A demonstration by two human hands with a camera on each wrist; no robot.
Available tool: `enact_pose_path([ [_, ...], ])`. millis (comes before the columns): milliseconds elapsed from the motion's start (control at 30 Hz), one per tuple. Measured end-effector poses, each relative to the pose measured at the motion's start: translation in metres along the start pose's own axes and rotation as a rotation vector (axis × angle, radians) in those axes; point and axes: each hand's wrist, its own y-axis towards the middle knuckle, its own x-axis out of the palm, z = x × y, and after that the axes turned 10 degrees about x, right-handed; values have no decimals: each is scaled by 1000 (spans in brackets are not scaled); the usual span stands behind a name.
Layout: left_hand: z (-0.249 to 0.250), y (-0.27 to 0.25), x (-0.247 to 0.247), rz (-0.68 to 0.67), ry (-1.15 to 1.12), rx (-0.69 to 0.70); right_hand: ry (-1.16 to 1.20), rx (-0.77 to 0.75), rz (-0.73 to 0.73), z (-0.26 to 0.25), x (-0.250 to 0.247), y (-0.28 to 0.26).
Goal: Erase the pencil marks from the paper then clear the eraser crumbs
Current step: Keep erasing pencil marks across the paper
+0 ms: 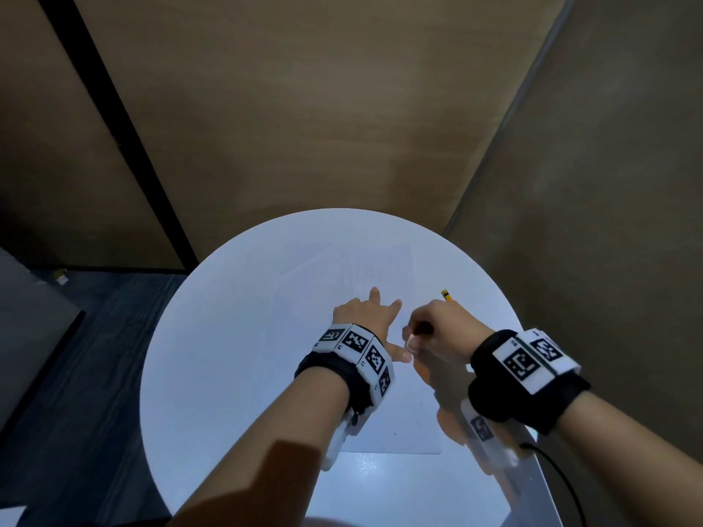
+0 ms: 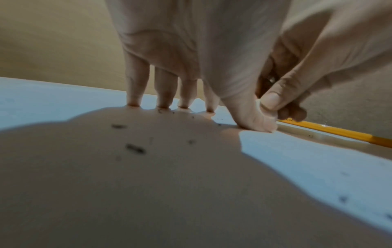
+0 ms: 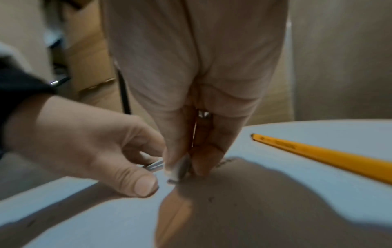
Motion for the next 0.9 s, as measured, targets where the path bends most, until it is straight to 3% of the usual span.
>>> enact_pose_path([
  [200, -20, -13, -16, -23, -35, 46, 444, 159, 138, 14, 0, 0],
  [367, -33, -15, -19, 0, -89, 34, 611, 222, 210, 13, -1, 5],
  [733, 3, 6, -7, -32, -14, -46, 364, 144, 211, -2, -2, 24],
  [900, 5, 4, -5, -28, -36, -57, 117, 52, 55, -7, -6, 16],
])
